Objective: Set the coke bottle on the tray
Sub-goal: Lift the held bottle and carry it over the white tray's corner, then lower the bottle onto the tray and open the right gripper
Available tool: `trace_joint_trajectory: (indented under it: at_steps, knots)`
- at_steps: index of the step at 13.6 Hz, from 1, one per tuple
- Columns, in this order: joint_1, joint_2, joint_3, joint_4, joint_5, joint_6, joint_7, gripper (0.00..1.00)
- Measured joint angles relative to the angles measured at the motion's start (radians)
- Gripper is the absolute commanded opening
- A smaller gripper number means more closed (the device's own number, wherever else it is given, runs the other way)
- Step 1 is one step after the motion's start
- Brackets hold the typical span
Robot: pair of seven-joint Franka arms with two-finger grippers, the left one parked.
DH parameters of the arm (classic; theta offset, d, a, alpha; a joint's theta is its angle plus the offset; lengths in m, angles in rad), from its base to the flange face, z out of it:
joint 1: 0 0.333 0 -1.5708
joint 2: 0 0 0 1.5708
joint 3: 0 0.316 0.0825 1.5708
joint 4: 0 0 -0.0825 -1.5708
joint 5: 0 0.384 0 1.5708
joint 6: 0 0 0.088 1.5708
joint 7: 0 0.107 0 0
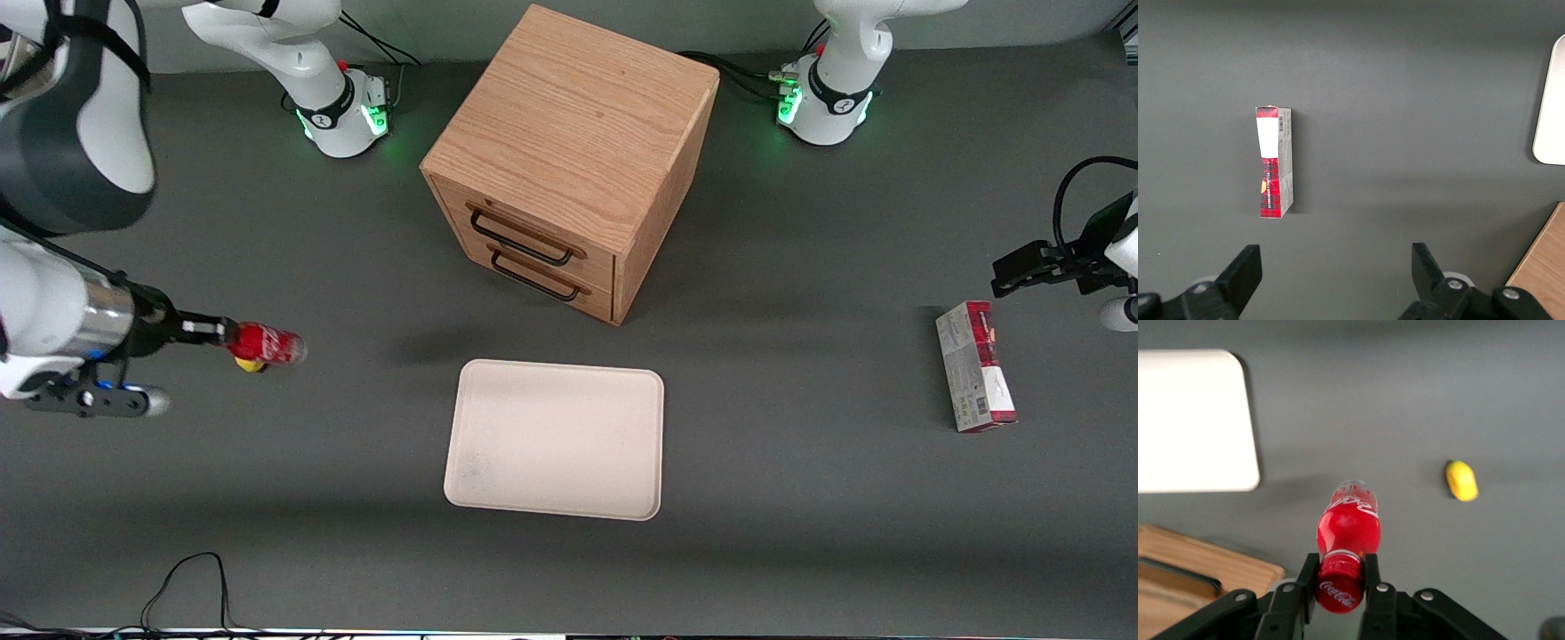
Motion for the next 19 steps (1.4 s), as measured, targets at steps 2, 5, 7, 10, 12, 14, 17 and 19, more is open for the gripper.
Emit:
trace_joint_trajectory:
  at_steps: [2,5,7,10,12,14,17,19]
  knots:
    - [0.004,0.096,0.07,0.052,0.0,0.104,0.161,0.0]
    - [0.035,0.241,0.119,0.104,0.0,0.295,0.359,0.0]
    - [0.063,0.305,0.121,0.12,0.0,0.395,0.452,0.0]
    - [0.104,0.376,0.121,0.133,-0.009,0.521,0.565,0.0]
    - [0.136,0.407,0.121,0.137,-0.035,0.563,0.619,0.0]
    - [0.161,0.423,0.121,0.144,-0.045,0.576,0.64,0.0]
    - [0.183,0.432,0.121,0.144,-0.096,0.576,0.653,0.0]
    - [0.186,0.437,0.121,0.145,-0.104,0.576,0.654,0.0]
